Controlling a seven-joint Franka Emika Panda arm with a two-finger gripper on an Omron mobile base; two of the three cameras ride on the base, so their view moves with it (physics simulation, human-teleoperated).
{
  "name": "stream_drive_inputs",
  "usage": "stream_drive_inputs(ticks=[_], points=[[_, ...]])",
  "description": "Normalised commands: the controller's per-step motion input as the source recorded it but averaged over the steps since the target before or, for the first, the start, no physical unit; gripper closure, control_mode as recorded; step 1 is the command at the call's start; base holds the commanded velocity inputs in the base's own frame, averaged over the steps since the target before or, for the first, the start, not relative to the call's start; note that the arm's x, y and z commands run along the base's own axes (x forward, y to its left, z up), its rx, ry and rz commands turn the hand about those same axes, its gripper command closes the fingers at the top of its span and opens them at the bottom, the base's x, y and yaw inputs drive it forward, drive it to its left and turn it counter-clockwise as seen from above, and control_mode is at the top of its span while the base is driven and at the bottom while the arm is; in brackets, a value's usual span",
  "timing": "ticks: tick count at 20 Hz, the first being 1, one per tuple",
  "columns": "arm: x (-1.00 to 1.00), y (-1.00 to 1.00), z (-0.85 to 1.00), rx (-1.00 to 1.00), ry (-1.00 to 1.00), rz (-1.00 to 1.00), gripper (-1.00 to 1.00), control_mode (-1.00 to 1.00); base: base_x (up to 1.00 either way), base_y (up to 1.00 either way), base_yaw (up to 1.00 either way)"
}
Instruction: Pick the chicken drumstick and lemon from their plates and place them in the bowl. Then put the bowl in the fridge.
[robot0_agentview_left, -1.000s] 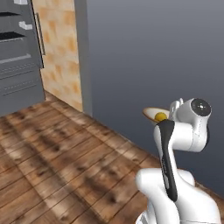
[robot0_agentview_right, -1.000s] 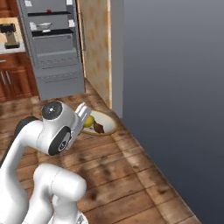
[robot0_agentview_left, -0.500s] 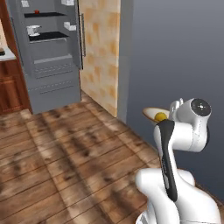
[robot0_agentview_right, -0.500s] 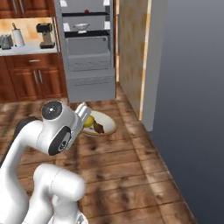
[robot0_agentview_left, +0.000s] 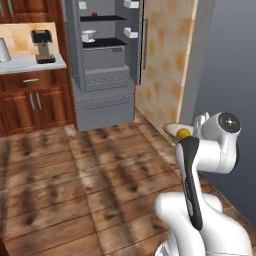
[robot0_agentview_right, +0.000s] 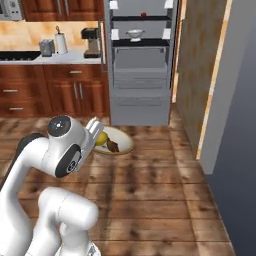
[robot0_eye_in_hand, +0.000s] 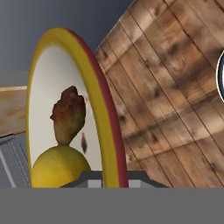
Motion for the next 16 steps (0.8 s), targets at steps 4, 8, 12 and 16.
stream_drive_inputs(ticks=[4, 8, 12, 16], points=[[0.00, 0.00, 0.00, 0.00, 0.00, 0.00, 1.00, 1.00, 0.89, 0.00, 0.33], [0.00, 0.00, 0.00, 0.00, 0.00, 0.00, 1.00, 1.00, 0.91, -0.07, 0.27], [0.00, 0.00, 0.00, 0.00, 0.00, 0.00, 1.00, 1.00, 0.89, -0.23, 0.20], [0.00, 0.00, 0.00, 0.00, 0.00, 0.00, 1.00, 1.00, 0.85, -0.39, 0.06]])
